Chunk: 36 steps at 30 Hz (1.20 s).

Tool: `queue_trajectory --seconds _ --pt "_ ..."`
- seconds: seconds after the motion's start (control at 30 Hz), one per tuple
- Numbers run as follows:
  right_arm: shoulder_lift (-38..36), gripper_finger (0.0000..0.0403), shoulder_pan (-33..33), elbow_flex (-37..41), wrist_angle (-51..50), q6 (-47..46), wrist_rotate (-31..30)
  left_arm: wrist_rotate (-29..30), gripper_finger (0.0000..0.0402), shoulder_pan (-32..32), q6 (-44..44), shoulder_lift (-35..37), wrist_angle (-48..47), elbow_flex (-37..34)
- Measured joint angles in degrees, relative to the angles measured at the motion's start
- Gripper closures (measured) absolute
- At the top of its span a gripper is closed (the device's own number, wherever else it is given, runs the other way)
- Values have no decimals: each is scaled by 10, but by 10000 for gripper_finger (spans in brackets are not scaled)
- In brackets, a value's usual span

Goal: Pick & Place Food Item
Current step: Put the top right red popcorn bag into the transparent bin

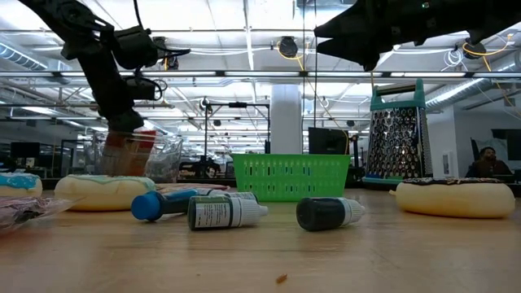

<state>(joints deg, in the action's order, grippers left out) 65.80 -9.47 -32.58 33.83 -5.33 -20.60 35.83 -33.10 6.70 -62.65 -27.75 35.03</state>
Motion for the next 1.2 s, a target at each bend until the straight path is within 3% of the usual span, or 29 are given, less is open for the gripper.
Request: queue_trajectory --seconds 0.17,0.33,0.57,0.83,0.93,1.2 --pt "0 201 0 0 0 0 0 3 202 0 2 3 0 0" --pt "0 202 0 0 0 0 0 3 163 0 1 5 -3 0" --pt "0 202 0 0 -3 -9 0 45 135 0 -15 5 -29 0" --pt "0 202 0 0 -3 -11 0 47 122 0 -65 5 -41 1" --pt "0 203 0 0 -3 -11 0 26 124 0 -76 5 -43 1" --pt "0 200 0 0 -3 -11 0 -107 120 1 -102 5 -38 1"
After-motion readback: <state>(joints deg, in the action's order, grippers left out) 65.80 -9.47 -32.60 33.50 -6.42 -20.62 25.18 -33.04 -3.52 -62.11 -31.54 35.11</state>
